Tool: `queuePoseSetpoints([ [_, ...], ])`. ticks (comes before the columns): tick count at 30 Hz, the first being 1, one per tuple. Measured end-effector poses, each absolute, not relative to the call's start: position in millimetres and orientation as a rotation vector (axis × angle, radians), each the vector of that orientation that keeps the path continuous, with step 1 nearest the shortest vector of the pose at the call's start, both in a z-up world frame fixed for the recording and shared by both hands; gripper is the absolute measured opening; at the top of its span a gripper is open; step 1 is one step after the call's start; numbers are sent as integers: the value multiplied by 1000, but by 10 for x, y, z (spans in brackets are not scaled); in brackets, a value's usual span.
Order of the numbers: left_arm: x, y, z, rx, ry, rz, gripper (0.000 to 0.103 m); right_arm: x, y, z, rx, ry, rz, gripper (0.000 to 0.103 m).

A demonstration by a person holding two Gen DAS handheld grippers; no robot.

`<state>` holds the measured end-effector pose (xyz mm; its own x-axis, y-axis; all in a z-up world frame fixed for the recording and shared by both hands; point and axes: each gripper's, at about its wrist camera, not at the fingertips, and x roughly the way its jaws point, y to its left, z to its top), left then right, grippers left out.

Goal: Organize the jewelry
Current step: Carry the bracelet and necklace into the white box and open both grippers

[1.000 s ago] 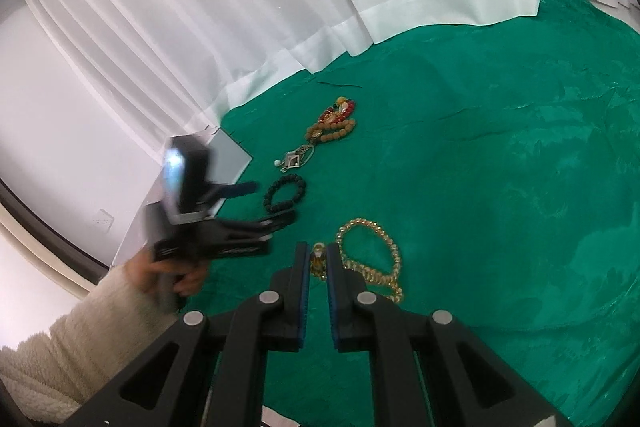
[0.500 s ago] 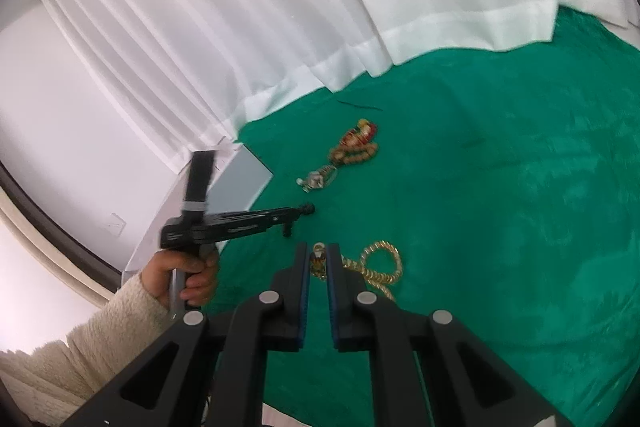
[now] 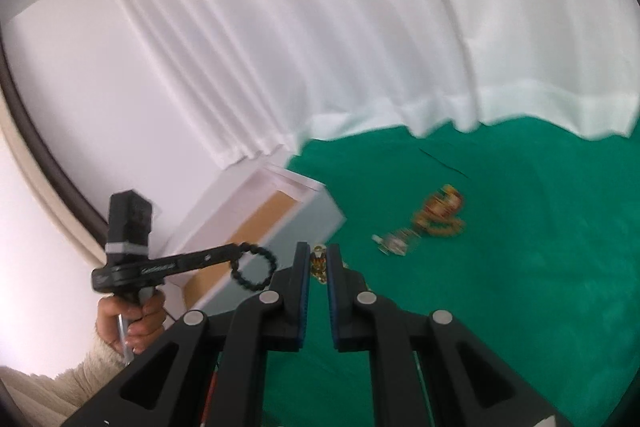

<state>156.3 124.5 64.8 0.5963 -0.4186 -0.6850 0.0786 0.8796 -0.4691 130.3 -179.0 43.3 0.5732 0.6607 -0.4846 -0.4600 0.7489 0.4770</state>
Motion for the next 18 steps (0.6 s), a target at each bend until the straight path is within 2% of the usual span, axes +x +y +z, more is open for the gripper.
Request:
queuePoseSetpoints([
  [8,1021,2372,1119,-436,772,-24,10,1676,-690,1120,225,597,845,8],
  [14,991,2973,833,-422,793,152,10,2033,178,1264,205,577,946,8],
  [18,1164,3255,405,-433,851,216,10,2329,727,1069,184,615,969,8],
])
